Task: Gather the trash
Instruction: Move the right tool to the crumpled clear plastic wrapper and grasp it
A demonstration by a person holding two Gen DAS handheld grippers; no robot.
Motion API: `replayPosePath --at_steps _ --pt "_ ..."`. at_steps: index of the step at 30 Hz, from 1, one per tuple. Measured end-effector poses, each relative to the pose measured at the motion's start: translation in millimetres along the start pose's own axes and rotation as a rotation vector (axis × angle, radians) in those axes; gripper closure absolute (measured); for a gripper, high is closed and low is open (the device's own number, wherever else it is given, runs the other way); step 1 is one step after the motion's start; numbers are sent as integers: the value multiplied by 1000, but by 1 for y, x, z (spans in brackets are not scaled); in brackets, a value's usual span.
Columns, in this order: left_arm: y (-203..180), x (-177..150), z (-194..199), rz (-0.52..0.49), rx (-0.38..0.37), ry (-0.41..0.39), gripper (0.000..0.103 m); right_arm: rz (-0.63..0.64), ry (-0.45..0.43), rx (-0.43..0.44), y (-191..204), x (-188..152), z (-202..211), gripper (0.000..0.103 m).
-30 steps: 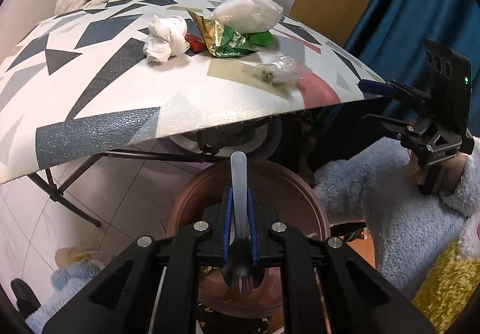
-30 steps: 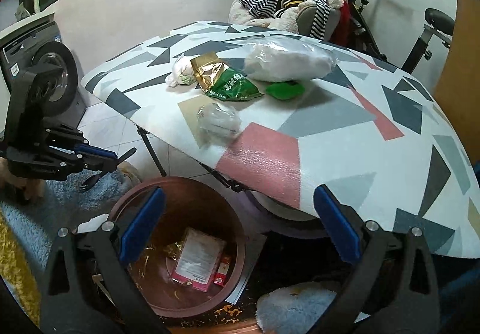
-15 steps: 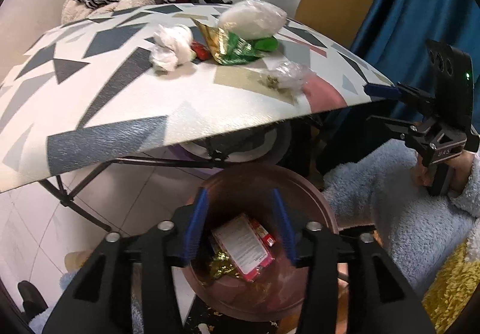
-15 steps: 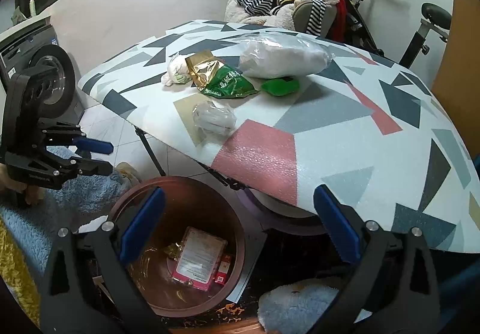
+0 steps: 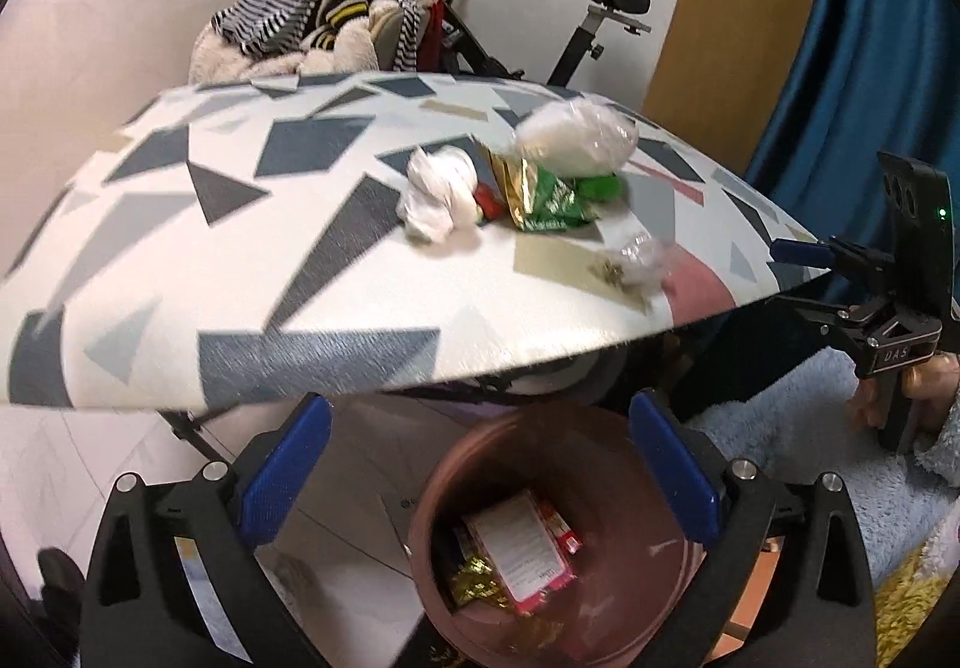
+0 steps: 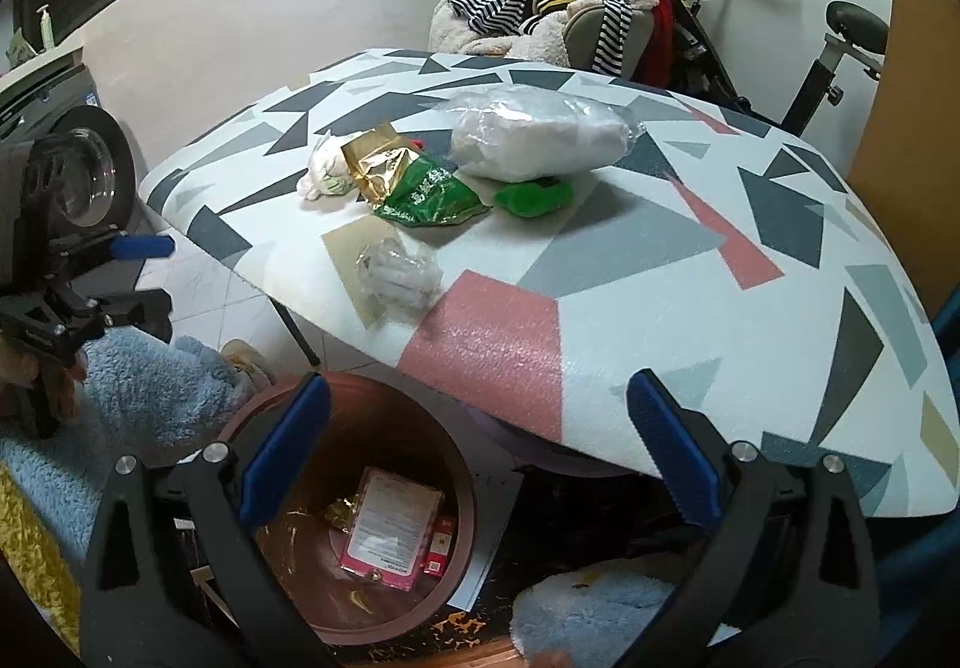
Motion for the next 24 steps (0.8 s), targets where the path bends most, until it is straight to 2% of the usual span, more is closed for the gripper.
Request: replayPosePath --at_steps 2,7,11,15,18,22,24 --pt "2 6 4 -18 20 -11 6 -3 0 17 0 4 1 6" --pt "7 26 19 -36 54 -59 6 5 -43 -11 -7 16 8 6" --pt "9 47 32 -27 34 -106 6 -29 -55 4 -16 28 10 6" --pt "0 69 45 -78 28 -137 6 -28 -58 12 -20 38 8 6" --pt "-6 82 50 -103 6 -148 6 -2 -40 26 -19 42 7 6" --pt "-9 98 58 -129 24 -167 6 57 -41 10 -14 46 6 6" --pt "-8 104 60 -139 24 -171 6 70 -38 30 -12 47 6 6"
Point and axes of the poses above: each gripper's, at about its wrist camera, not at the fingertips, and z roughly against the way its jaws point, y to its left, x to its top, the point moved 9 cm from there along -z, roughly the way its jaws point, and after that the axes turned 15 degrees about -x, right-handed, at the moved point
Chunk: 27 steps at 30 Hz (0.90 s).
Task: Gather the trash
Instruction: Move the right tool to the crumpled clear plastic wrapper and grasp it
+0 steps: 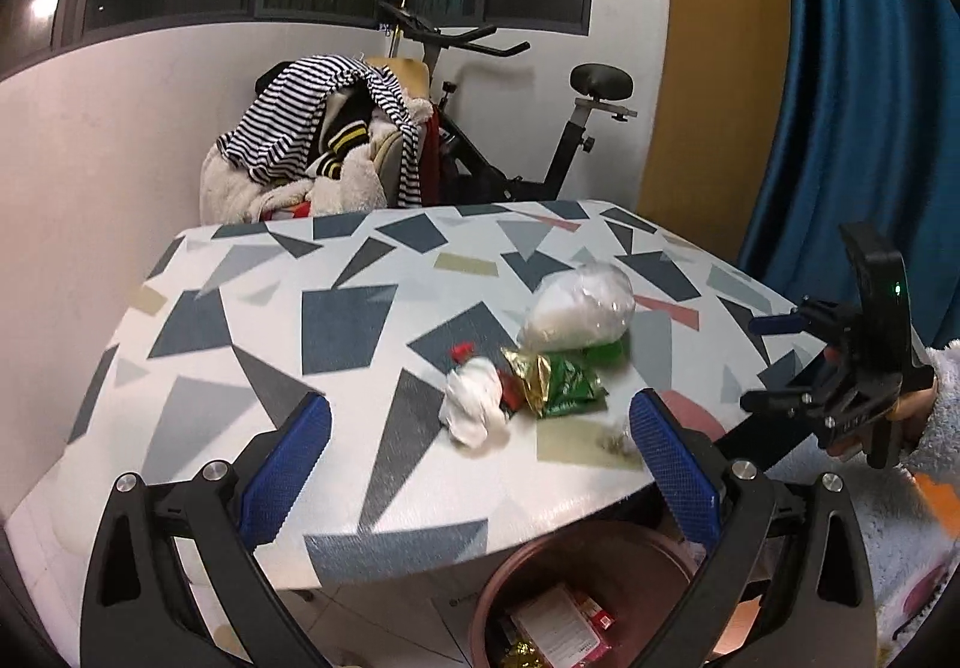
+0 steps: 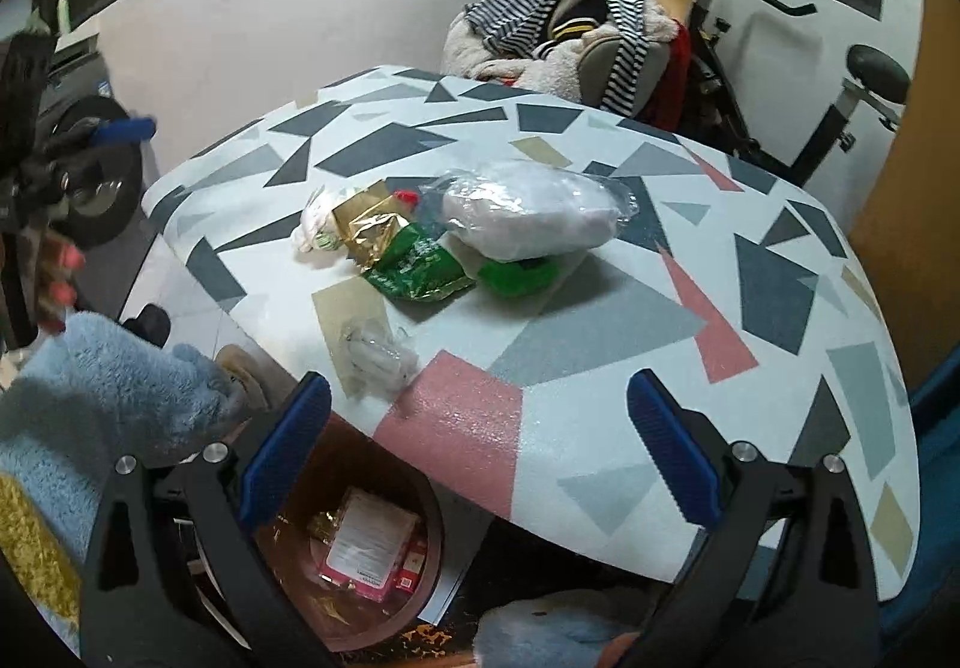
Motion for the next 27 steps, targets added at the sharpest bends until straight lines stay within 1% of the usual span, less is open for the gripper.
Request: replayPosePath --at_steps 1,3,4,5,6,10,14,20,21,22,24,26,27 --pt "1 2 0 -7 4 0 6 -1 -10 25 1 2 1 6" --pt "4 5 -1 -25 23 10 6 -2 -7 33 1 3 -1 6" --pt "4 5 -2 -27 16 21 6 2 1 33 3 3 -3 6" --pt "5 3 -6 -23 -1 51 6 7 10 35 4 3 -5 6" --pt "6 2 -8 -22 0 64 6 14 16 36 5 3 -8 6" --pt "15 -4 -14 -22 42 114 6 11 29 25 11 5 -13 6" --pt "16 -9 -17 -22 9 115 6 -43 61 50 19 3 -23 6" --pt "15 -17 -29 -29 -2 147 6 -24 79 90 44 0 -43 6" --pt "14 -17 -30 -36 -1 149 6 -22 82 95 47 0 -46 8" --pt "13 -18 -31 -47 0 150 6 -20 87 104 51 0 -50 14" --pt "12 -20 -34 -61 -2 157 6 -14 101 117 60 0 -58 19" --pt "14 -23 -37 -54 -6 166 6 2 108 107 65 0 -64 23" --pt "15 -25 -39 -37 -9 169 8 24 123 96 68 -2 -69 29"
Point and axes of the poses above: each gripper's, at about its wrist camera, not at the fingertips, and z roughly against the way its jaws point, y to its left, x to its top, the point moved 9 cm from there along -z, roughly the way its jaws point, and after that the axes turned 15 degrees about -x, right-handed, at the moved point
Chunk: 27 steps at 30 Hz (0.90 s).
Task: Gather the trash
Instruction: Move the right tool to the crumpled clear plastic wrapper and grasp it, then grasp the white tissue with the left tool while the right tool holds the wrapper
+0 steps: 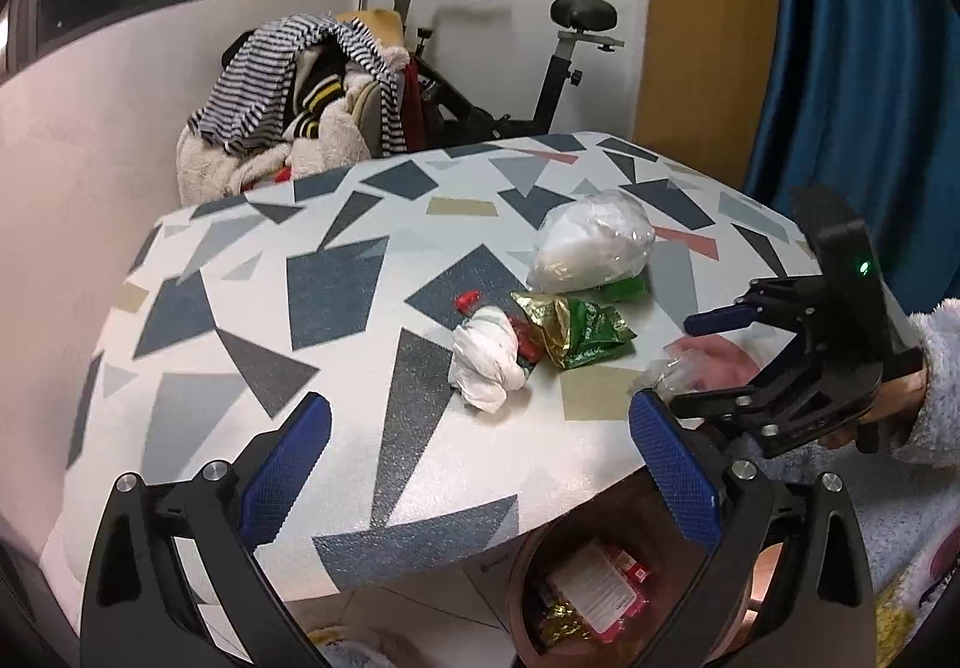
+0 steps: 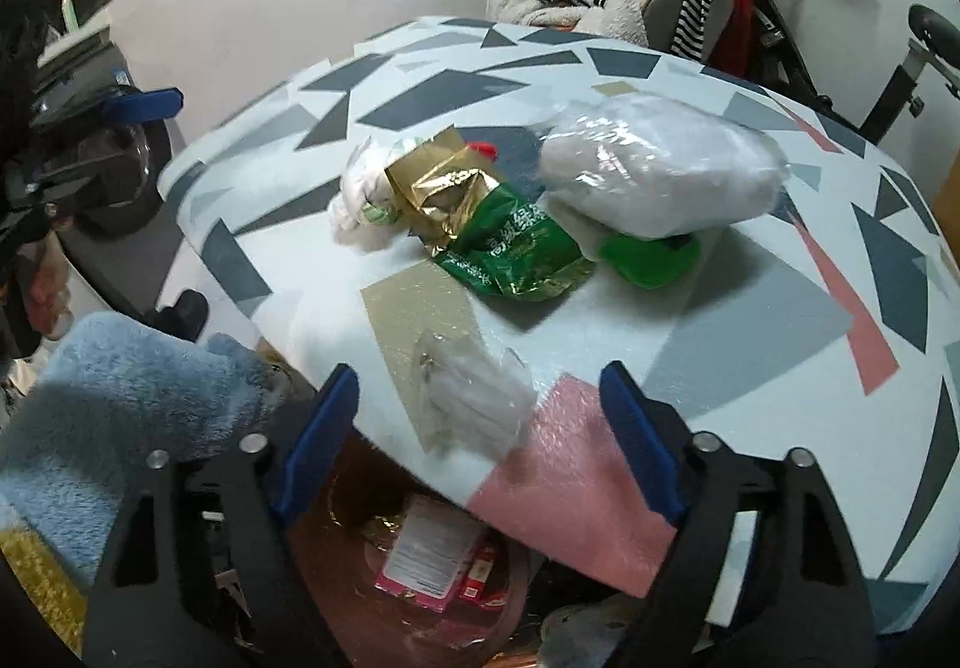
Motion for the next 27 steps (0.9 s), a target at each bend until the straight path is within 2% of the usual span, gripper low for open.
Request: replayPosePath --at_steps 2,3,5,8,10,19,27 --pt "6 -6 -5 63 -17 5 21 29 31 -3 4 -2 -7 46" --pt "9 -8 -8 92 -24 7 23 32 33 -1 5 -3 -7 59" --pt "12 -15 -13 151 -53 9 32 23 14 12 4 0 -3 66" --pt "13 -21 -22 164 -61 30 42 -10 -27 34 -1 3 8 69" --pt "13 -21 -27 159 -66 44 45 -20 -49 38 -6 5 14 70" --pt "25 -7 -62 212 -80 86 45 -82 -113 16 -39 18 32 72" --pt "43 4 -101 331 -115 99 45 -115 -120 10 -57 11 37 72"
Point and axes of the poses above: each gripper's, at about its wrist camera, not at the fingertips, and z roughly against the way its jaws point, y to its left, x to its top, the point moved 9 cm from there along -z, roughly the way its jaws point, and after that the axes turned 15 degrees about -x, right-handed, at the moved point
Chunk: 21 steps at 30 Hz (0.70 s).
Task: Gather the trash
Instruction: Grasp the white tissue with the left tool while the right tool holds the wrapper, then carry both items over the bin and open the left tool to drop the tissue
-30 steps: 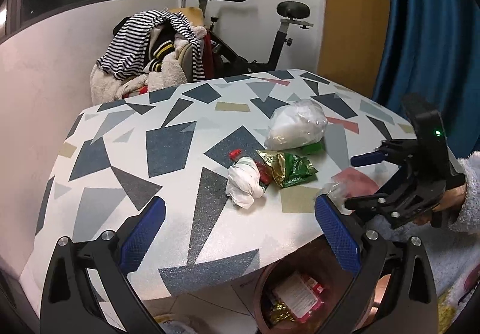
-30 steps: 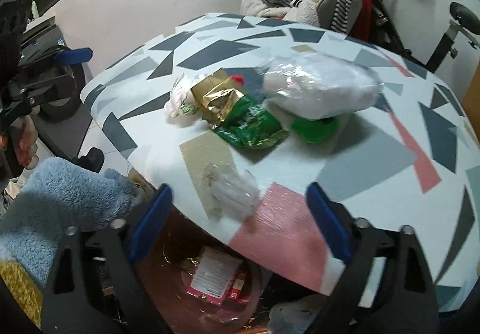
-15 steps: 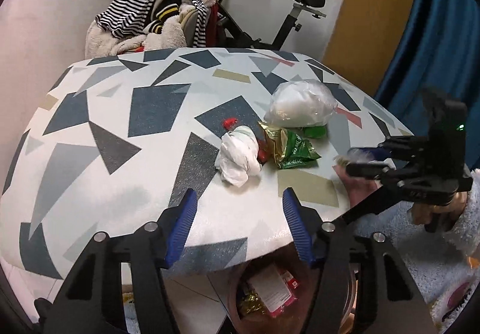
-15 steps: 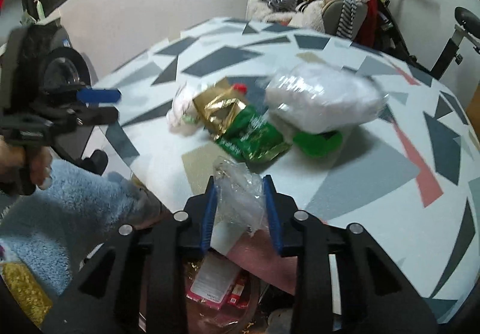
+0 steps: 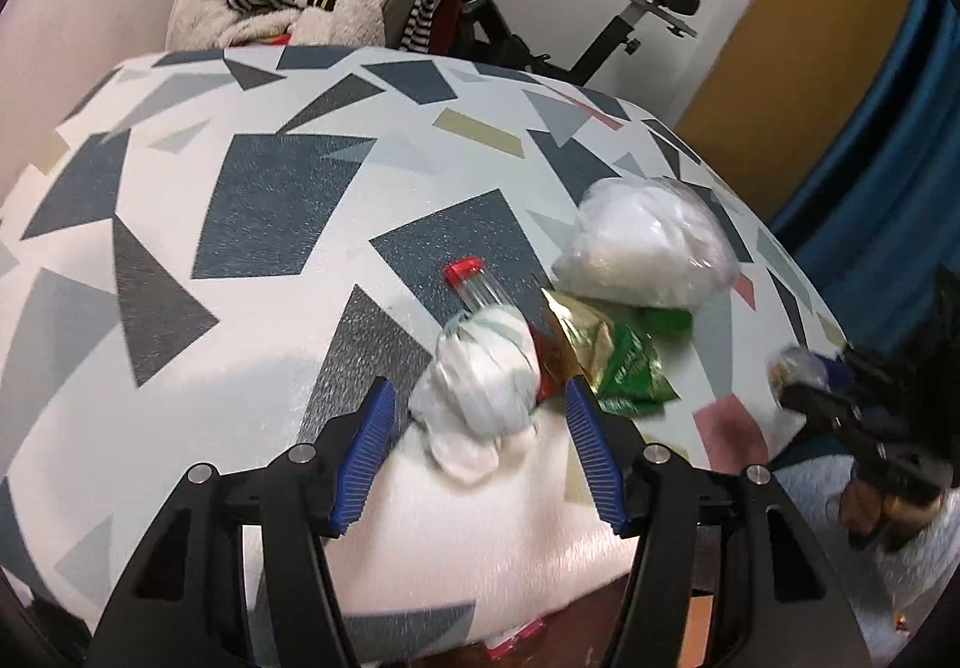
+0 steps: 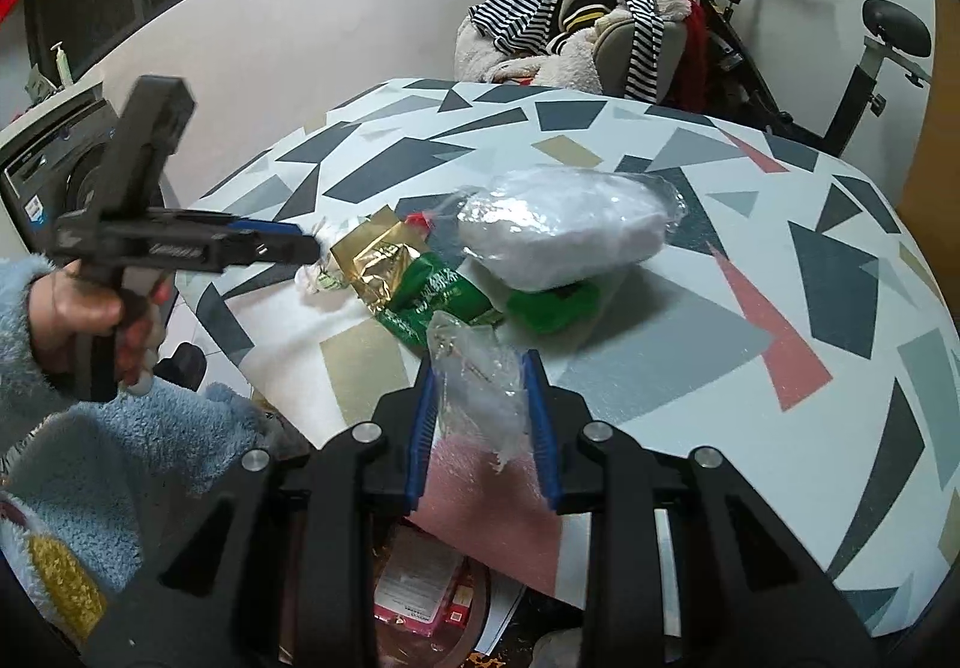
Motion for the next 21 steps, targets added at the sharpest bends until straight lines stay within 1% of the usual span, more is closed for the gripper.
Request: replayPosePath --at_steps 1,3,4,5,8,13,16,17,19,21 --pt "1 1 -3 2 1 6 46 0 2 -2 -2 -2 1 72" --pt "3 0 -11 -2 -9 30 60 -4 4 -4 -3 -5 1 73" --pt "2 -1 -12 -6 -22 34 62 -8 6 -4 -4 -6 1 73" --pt "2 -2 -11 -18 -19 33 63 -14 6 -4 -5 -8 2 73" --pt "-3 -6 -6 -52 -23 44 64 -22 4 -5 -6 -11 5 73" --pt "-19 -20 23 -133 -12 30 64 -24 -10 2 -4 -10 12 73" --pt "-35 -38 42 -176 -23 23 64 -7 -16 8 1 -11 19 73" --pt "-43 -49 49 -193 -32 20 64 2 -18 10 4 -12 22 73" --pt "-51 -63 55 -199 -47 22 64 16 -20 13 9 -15 27 73" --pt "-61 -84 59 -201 -68 35 64 23 -21 14 12 -18 30 73"
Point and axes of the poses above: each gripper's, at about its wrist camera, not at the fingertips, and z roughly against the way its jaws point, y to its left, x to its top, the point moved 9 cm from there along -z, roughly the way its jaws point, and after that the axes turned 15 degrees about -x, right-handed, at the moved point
